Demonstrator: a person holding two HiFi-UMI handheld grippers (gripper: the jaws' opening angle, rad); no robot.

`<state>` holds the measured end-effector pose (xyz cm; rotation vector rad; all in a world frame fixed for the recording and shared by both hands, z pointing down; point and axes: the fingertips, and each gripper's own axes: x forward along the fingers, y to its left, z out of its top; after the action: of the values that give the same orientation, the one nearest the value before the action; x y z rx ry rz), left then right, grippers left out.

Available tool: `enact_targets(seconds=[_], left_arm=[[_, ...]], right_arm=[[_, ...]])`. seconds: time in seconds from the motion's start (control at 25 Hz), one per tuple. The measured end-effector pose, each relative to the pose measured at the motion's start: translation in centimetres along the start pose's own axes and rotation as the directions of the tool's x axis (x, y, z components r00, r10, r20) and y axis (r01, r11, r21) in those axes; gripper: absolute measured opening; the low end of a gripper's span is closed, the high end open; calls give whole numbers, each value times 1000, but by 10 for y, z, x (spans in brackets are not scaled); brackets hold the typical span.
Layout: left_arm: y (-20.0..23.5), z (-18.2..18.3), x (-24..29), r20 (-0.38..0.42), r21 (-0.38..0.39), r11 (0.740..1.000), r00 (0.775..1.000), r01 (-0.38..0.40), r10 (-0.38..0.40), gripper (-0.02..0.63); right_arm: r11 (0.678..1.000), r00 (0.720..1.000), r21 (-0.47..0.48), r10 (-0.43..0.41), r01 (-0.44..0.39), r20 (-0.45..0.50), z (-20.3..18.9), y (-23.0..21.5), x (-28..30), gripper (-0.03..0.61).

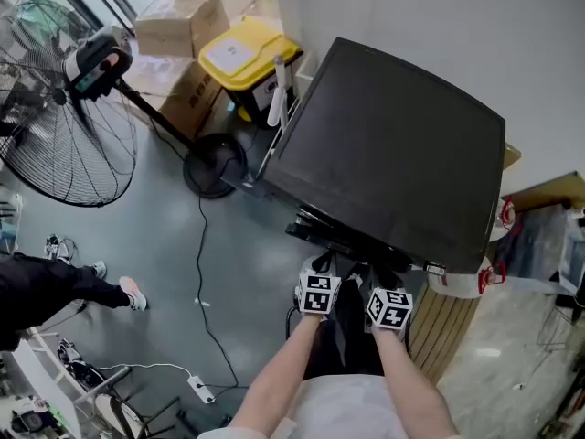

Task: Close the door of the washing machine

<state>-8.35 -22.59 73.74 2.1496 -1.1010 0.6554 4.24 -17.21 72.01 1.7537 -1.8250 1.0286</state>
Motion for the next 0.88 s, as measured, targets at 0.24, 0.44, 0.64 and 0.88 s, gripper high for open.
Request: enact_targets(seconds=[0.24,0.44,0.64,0.88], left_arm=[[-1,11,11,-8,-3,1000,1000,9,-9,-2],[-4,13,12,-9,11,999,999,32,-32,-2],[-5,17,18,-12,30,999,1000,28,-28,-2],[-8,17,17,-2,-38,998,999,42,-42,-3]], right_arm=[[999,1000,32,-11,11,2,8,-5,3,0],[997,999,70,-34,33,12,10,-8,2,2],[994,997,84,-71,67,41,14,-14,1,3],[995,996,72,-73,69,60,14,-14,1,5]])
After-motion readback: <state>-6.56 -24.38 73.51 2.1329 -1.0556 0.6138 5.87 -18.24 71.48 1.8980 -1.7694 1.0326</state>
